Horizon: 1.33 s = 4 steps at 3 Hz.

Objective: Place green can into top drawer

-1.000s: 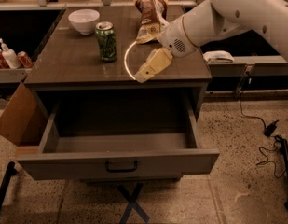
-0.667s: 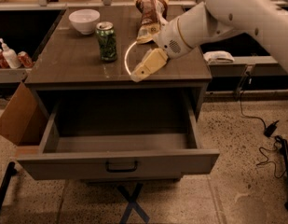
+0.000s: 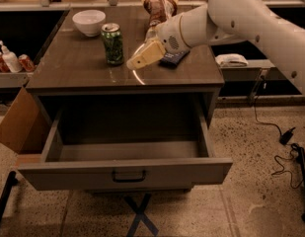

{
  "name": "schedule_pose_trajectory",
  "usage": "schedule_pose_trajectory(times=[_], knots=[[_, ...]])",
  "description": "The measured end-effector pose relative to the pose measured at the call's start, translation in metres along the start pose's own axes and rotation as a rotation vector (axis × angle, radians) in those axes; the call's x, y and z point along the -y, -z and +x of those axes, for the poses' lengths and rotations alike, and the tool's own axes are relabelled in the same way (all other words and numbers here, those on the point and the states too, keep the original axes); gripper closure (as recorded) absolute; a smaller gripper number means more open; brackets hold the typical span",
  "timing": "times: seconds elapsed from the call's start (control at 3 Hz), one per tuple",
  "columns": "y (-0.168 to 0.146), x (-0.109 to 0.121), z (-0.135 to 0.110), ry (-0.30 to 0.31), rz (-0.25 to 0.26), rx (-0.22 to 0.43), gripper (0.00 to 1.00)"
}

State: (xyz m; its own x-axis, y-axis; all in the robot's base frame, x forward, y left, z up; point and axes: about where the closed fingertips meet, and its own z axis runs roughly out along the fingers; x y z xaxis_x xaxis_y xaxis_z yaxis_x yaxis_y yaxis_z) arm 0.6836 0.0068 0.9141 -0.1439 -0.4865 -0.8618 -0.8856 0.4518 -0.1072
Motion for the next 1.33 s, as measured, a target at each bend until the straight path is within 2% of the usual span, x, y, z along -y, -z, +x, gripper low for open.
schedule_pose_trajectory(times=[0.67,1.33], knots=[[-0.056,0.015,-0.019,-0.029,0.046,0.066,0.0],[-0.096,0.023,-0.028,-0.052,0.049,0.112,0.0]])
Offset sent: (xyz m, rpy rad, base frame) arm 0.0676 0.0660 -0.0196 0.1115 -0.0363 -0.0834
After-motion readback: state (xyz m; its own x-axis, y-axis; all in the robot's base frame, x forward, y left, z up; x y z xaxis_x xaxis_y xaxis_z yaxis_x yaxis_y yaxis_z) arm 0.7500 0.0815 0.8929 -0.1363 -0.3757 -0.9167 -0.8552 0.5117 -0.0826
